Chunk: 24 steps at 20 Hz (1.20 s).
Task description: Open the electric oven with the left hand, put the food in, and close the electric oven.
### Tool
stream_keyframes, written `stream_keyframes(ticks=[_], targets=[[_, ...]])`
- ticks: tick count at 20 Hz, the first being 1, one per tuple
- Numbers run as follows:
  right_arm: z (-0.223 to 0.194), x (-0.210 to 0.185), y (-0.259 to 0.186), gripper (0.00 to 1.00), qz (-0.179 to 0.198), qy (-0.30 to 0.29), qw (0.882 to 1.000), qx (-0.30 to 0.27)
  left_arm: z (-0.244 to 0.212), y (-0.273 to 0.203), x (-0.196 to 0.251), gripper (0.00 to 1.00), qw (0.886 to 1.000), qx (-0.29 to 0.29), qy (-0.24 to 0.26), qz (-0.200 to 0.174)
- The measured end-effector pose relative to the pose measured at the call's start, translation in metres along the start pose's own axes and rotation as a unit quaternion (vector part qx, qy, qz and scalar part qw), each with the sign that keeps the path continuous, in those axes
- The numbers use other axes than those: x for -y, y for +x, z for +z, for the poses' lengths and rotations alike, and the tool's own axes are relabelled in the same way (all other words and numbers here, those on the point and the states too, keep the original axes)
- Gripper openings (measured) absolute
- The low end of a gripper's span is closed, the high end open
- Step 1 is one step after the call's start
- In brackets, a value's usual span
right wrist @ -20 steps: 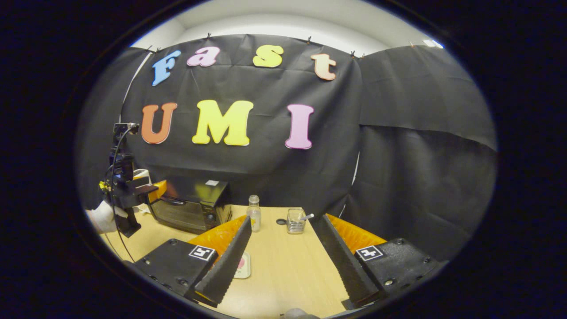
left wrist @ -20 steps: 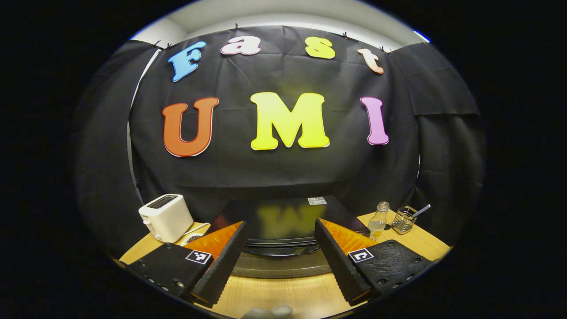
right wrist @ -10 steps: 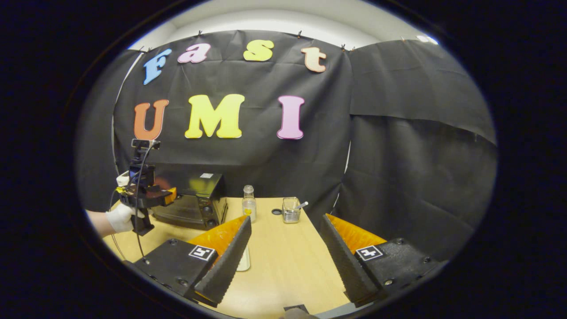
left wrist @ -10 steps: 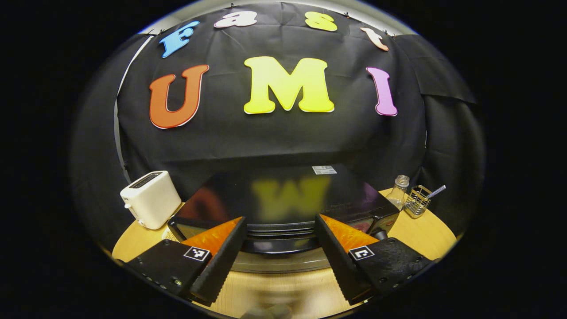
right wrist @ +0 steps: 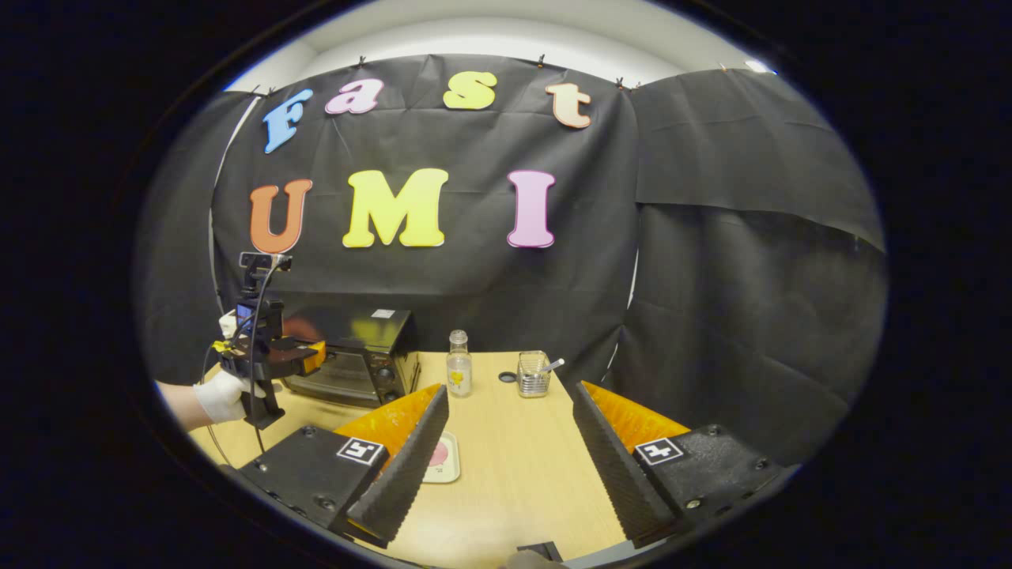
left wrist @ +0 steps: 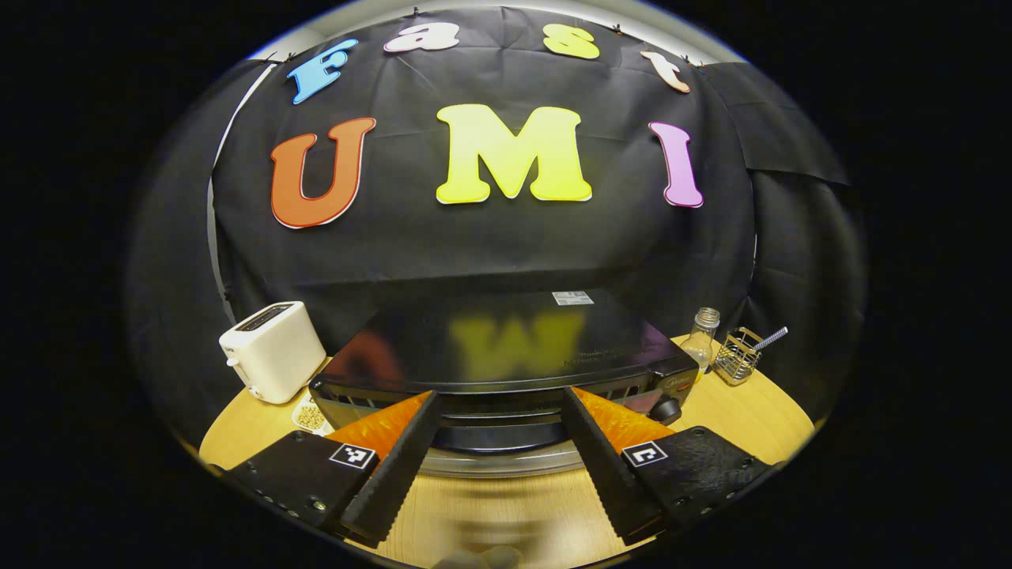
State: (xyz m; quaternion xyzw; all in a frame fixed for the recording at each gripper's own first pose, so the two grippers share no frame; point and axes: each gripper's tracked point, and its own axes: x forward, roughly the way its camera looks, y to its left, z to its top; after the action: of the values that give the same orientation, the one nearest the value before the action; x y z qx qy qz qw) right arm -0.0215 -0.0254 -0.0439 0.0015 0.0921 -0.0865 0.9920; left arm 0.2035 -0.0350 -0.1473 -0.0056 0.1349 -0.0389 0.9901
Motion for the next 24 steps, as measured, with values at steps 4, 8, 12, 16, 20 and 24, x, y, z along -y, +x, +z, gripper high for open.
stream_keyframes(ticks=[4, 8, 12, 16, 20, 24], targets=[[-0.006, 0.001, -0.007, 1.0, 0.005, 0.005, 1.0, -0.003, -0.01, -0.016, 0.001, 0.98, 1.0, -0.004, 0.001, 0.001], [-0.014, 0.005, -0.018, 0.98, 0.008, 0.006, 1.0, -0.006, -0.029, -0.036, 0.003, 0.98, 1.0, -0.014, 0.002, 0.004], [-0.026, 0.01, -0.03, 1.0, 0.011, 0.006, 1.0, -0.014, -0.055, -0.058, 0.005, 0.97, 1.0, -0.03, 0.0, 0.004], [-0.028, 0.012, -0.044, 0.98, 0.013, 0.013, 1.0, -0.01, -0.088, -0.076, 0.008, 0.98, 0.998, -0.056, -0.004, 0.003], [-0.037, 0.017, -0.051, 1.0, 0.01, 0.017, 1.0, -0.017, -0.117, -0.084, 0.01, 0.97, 0.997, -0.075, -0.003, 0.004], [-0.048, 0.019, -0.052, 0.98, 0.007, 0.014, 0.999, -0.031, -0.146, -0.089, 0.014, 0.97, 0.995, -0.098, -0.001, 0.003]])
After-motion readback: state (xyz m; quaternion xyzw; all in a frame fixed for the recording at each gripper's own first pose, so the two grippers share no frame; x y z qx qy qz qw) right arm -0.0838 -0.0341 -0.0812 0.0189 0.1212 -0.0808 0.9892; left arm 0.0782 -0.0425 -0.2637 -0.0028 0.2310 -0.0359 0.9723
